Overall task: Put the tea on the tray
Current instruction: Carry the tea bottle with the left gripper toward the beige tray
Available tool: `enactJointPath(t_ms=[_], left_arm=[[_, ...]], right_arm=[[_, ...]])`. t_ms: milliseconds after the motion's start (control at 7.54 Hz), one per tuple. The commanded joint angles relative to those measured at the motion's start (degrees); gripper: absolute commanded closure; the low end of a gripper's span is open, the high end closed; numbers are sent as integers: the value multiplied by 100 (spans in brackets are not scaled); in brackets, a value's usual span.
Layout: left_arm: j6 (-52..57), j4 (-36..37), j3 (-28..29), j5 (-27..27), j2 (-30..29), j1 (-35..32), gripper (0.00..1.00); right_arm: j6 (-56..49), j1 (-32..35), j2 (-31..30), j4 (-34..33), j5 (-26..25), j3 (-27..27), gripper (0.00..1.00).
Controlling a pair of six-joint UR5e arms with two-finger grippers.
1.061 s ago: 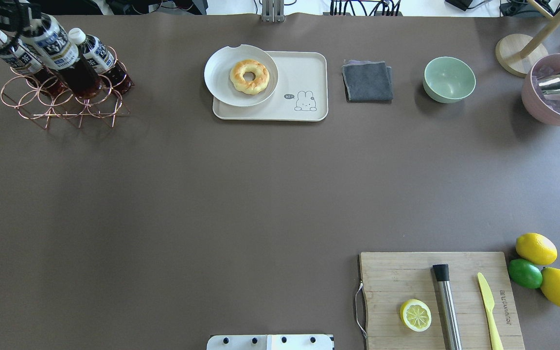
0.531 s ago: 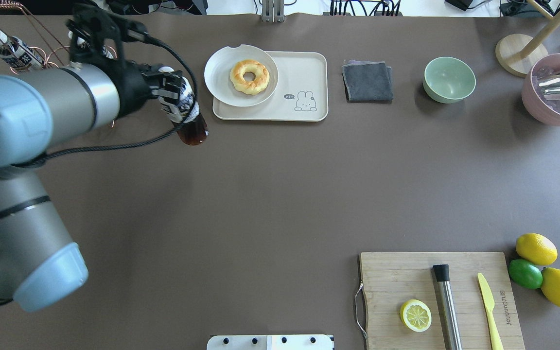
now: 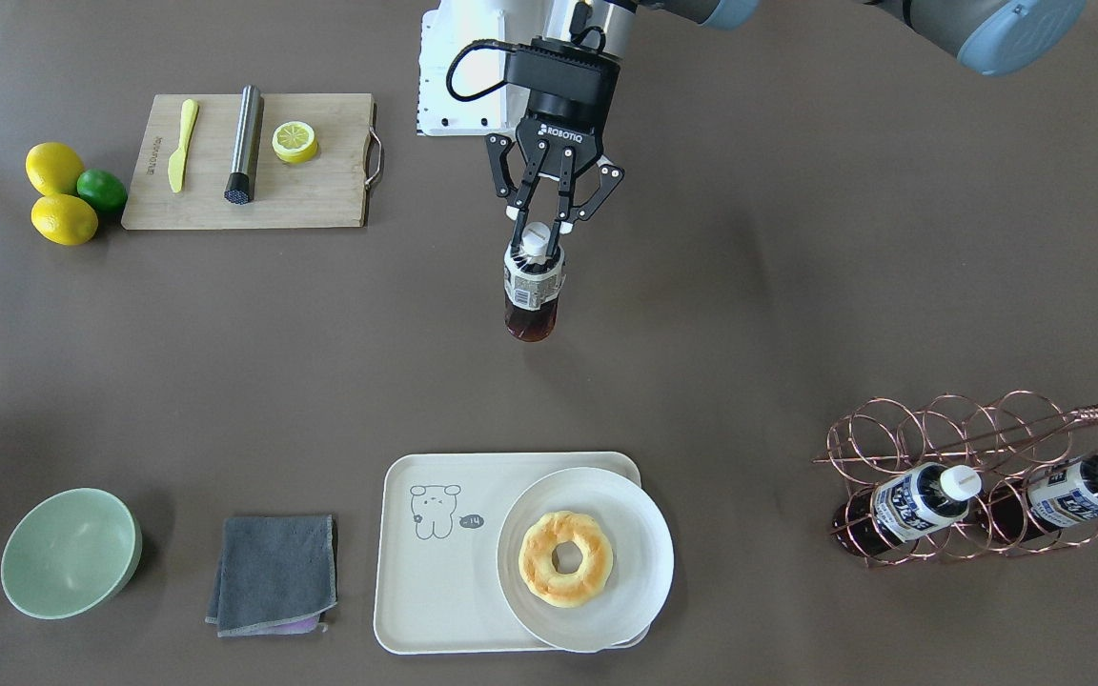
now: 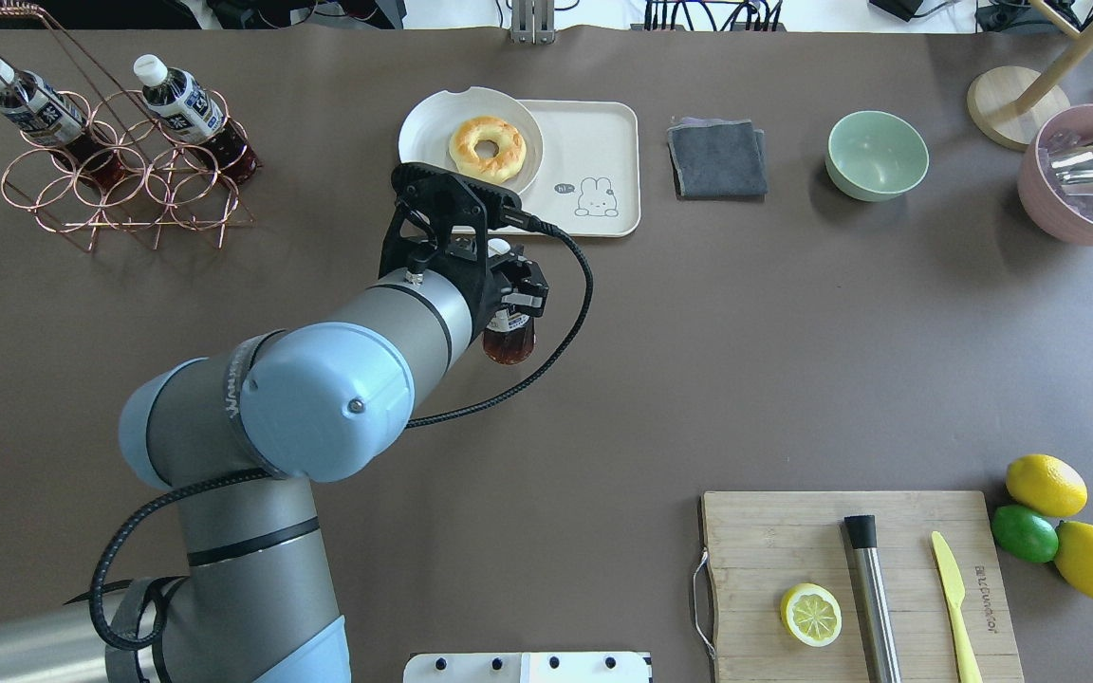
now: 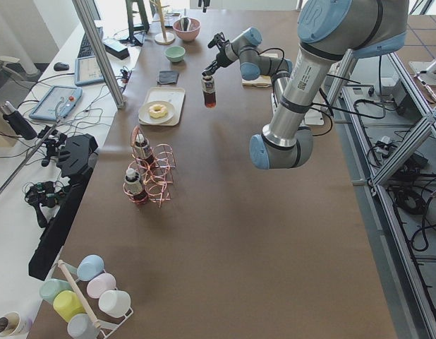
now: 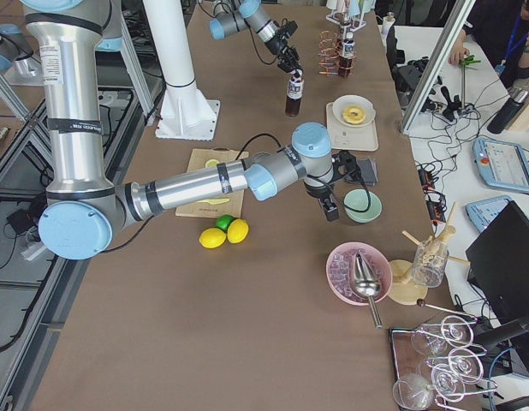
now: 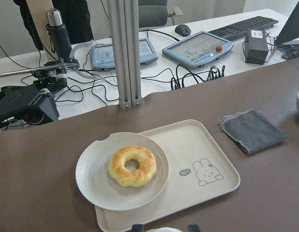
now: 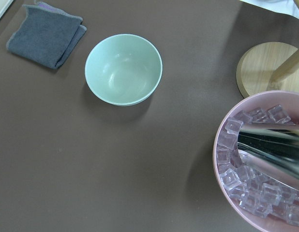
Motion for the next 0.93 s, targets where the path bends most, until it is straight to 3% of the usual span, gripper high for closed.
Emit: enactJointPath(t_ms=[0,796], left_arm=[[-172,-177,276,503,-63,348,100],[-172,-178,320,512,-45,419,100]], right_arm=[[3,-19,6,8,-14,-9,1],[3,-19,-3,8,-14,0,1]])
